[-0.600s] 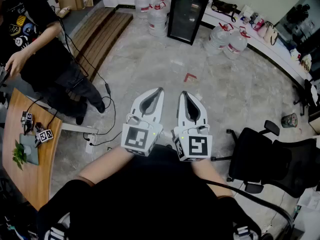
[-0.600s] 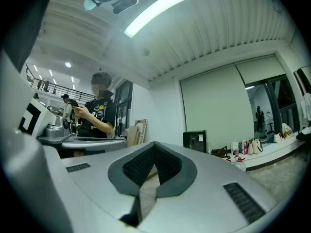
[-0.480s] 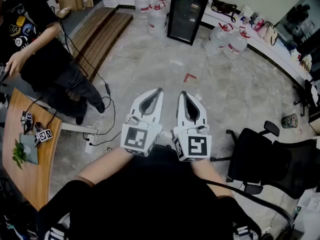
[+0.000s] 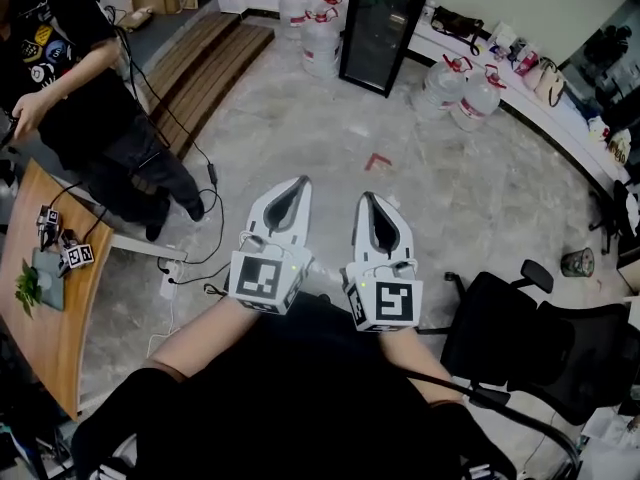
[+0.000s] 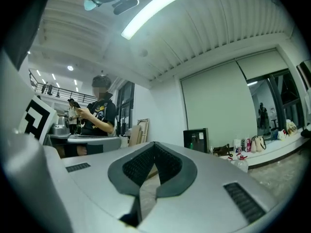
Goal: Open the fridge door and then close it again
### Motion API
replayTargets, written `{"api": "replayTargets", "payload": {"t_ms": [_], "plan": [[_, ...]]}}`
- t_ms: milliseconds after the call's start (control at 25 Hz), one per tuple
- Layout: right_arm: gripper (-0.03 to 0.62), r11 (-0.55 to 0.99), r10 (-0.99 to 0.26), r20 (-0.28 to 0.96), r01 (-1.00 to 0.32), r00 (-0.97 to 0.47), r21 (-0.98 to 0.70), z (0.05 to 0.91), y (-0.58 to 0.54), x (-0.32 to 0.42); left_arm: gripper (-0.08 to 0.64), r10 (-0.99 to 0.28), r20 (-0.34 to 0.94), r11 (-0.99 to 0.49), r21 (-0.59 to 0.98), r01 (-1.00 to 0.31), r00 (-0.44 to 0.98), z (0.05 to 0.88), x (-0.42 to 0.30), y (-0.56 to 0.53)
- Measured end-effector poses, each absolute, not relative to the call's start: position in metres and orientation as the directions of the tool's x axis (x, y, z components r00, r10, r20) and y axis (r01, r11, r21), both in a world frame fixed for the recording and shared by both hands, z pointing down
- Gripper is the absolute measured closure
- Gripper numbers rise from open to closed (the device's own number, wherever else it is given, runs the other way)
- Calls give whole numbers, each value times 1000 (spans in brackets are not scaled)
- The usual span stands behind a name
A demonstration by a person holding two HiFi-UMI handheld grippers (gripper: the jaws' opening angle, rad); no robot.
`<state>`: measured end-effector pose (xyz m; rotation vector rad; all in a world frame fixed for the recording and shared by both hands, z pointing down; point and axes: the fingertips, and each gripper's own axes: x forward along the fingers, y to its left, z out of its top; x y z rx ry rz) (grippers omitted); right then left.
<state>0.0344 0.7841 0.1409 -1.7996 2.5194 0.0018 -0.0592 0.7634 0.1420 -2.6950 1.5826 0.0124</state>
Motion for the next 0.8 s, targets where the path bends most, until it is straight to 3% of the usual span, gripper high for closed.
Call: {"api": "replayTargets", "payload": {"t_ms": [440,800], "plan": [[577,321,-947,-3,-947,-321,9,163,702,45,552,-866,14,-500,-1,-866,500,171,-41,683],[577,273,-961,41,-962,-272,23,194,513,35,553,-839,20,-543,24,-839,544,204,-43,495]]}}
